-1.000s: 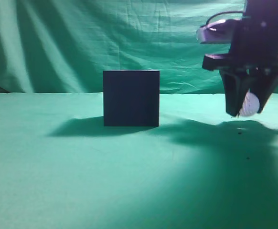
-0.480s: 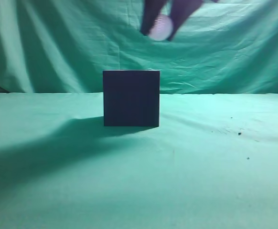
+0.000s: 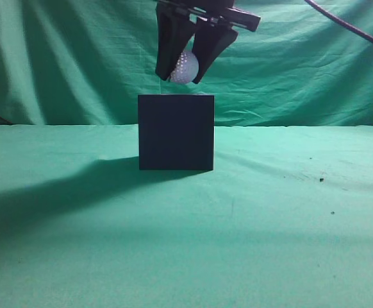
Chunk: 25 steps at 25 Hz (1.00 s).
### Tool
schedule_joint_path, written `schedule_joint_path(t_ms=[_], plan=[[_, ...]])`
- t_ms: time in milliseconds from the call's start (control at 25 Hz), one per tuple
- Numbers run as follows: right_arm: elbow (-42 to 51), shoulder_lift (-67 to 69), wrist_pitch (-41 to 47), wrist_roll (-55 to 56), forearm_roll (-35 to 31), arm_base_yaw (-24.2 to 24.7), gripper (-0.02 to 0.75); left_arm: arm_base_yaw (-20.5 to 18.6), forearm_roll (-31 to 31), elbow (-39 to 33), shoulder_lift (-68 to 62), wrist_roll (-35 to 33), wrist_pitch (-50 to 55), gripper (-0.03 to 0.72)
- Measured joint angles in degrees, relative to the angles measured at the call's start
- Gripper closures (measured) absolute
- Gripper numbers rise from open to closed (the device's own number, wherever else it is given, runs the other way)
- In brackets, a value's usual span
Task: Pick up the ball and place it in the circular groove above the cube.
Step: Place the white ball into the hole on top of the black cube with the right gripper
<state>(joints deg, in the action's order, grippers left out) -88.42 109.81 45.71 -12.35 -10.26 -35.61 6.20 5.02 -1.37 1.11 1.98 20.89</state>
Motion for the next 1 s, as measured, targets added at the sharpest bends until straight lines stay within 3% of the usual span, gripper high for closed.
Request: schedule_joint_path(t_ms=[320,360,520,680,760,920,1000], plan=[[-0.02,1.98,-1.61,-0.04,0.15,0.00,0.428,0.00,0.00,0.00,0.00,0.00,0.00,0.688],[-0.12,1.98,-1.60,-0.04,0.03,0.00,0.353,0.00,0.00,0.00,0.00,0.00,0.00,0.688],[-0.12,1.76,-1.68,-0.04,0.03,0.00,0.182,0.00,0.00,0.00,0.00,0.00,0.00,0.688],[-0.27,-1.37,0.05,-0.04,0.16,0.00,0.183,0.00,0.00,0.00,0.00,0.00,0.00,0.688],[-1.66,-4.16,3.55,0.53,0.65,0.00,0.268,0.00,0.00,0.00,0.00,0.00,0.00,0.688],[-4.56,-10.57,15.21,4.96,2.20,0.00,0.580,0.00,0.00,0.00,0.00,0.00,0.00,0.688],[-4.77,-13.89,20.64,7.42,2.42,0.00,0.683,0.00,0.00,0.00,0.00,0.00,0.00,0.688]])
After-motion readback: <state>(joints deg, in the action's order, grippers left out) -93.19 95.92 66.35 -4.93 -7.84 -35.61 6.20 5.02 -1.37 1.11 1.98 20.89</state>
